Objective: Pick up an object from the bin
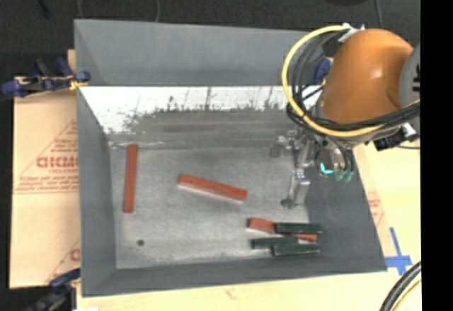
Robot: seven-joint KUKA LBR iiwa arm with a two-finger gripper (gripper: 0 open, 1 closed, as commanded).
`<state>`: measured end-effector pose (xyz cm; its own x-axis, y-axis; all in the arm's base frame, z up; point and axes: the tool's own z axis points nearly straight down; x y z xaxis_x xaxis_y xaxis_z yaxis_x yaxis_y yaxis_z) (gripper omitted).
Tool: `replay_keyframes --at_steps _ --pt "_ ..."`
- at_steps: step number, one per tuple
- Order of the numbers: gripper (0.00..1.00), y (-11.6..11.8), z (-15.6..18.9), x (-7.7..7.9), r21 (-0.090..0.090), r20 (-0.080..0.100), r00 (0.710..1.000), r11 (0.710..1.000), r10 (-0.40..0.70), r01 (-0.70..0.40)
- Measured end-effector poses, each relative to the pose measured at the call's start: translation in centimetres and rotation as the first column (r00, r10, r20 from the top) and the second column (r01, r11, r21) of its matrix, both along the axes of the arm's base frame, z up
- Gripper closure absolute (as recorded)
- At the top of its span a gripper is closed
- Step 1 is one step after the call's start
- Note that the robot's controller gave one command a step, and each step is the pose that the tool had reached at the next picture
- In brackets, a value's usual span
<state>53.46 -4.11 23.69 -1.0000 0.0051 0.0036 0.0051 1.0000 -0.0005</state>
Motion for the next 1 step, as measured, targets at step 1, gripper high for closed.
replay_keyframes --at_steps 1 --pt "0.0 0.91 -8.39 -2.61 0.002 -0.002 0.996 0.996 -0.094 0.094"
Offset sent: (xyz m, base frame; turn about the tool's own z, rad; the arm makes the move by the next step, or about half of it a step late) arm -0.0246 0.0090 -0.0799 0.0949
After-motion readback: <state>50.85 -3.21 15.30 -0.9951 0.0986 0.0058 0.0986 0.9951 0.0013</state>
